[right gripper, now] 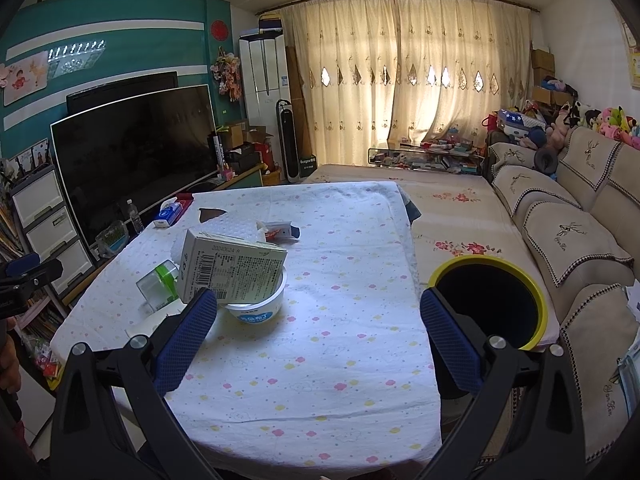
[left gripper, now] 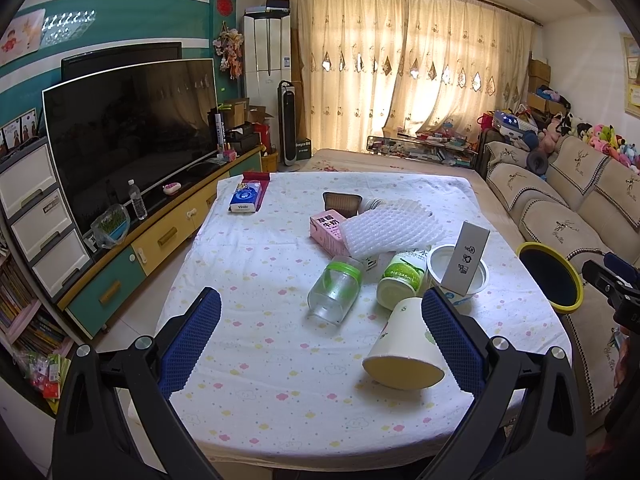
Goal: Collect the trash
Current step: 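Grasp the small white carton with the right gripper and lift it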
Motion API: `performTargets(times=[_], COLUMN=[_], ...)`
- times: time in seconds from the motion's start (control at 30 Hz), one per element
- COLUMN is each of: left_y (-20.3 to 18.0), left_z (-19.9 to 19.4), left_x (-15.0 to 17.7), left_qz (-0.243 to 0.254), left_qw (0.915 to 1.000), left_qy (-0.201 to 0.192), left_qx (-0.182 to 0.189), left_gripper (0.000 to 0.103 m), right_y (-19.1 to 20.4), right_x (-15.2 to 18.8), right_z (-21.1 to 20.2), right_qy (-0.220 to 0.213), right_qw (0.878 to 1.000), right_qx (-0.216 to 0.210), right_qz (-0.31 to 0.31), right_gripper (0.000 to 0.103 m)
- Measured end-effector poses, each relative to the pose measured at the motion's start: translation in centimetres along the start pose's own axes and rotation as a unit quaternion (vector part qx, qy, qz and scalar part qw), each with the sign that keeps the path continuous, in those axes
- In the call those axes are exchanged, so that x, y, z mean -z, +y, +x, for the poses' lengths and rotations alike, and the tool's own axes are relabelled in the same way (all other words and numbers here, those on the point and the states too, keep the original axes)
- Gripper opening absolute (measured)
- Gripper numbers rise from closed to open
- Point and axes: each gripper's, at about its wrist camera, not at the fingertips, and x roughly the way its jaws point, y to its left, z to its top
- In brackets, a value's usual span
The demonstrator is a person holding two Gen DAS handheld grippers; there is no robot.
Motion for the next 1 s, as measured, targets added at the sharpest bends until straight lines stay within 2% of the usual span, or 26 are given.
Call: performTargets(times=[0.33,0.7,0.87,1.0], left_y=[1.4,4.2,5.1,5.9], left_z=[0.8,1.8,2.5,2.8], left_x=[0.0,0.9,1.3,1.6], left_qz=[-0.014,-0.039,-0.046,-0.054], left_qw=[0.9998,0.9990,0.9987,0.9983], left_qy=[-0.003,0.005,0.010,0.011], left_qx=[-0.014,-0.023,-0.020,-0.018], left_gripper=[0.099,0.099,0.099,0.099], right_y=[2.1,8.3,10.8,11.7], right_x=[-0.4,-1.9,-3.1,-2.8], right_z=[2.4,6.7,9.2,11.9], right_qy=[0.016,0.032,0.028,0.056], right_qw=[1.000,0.998,1.000,0.998], right_qx=[-0.014,-0.043,-0.010,0.011], right_qz=[-0.008,-0.017,-0.005,-0.001], right_gripper=[0.097,0.097,0.097,0.095])
